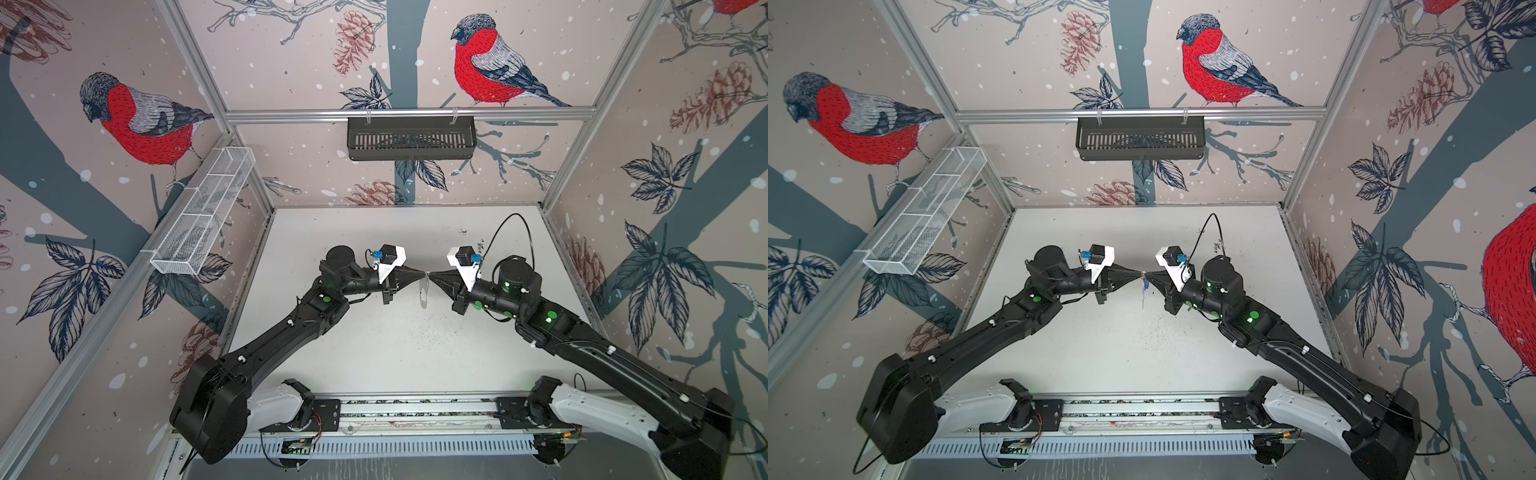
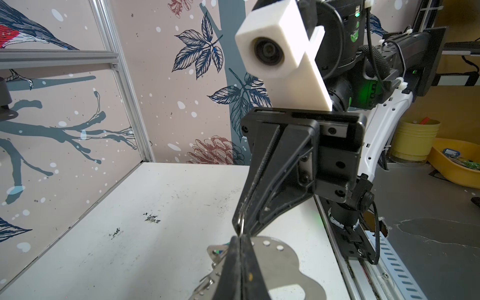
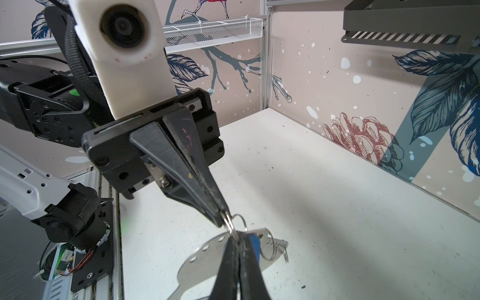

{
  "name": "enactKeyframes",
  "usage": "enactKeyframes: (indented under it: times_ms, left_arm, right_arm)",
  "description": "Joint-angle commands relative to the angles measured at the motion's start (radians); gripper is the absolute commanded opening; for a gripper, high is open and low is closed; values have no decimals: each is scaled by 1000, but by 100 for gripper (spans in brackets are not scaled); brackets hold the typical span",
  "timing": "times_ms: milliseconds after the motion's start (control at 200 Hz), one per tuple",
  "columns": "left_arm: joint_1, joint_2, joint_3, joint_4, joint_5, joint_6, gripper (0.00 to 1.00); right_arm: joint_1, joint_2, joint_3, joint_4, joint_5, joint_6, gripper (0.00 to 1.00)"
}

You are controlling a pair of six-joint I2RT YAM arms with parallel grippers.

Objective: Put the keys on the keyring

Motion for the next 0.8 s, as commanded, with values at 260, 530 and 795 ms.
enactKeyframes:
  times_ms: [260,530,795]
  left_arm:
    - [1,-39,-4,0,-67,21,22]
    - [0,-112,61,-259,-216,126,29]
    - [-38,-21,324,-700,-360,204,28]
  right_arm:
    - [0,3,18,18,37,-6,0]
    - [9,58,57,-57,68,-44,0]
    - [19,173,216,-219,63,-158,0]
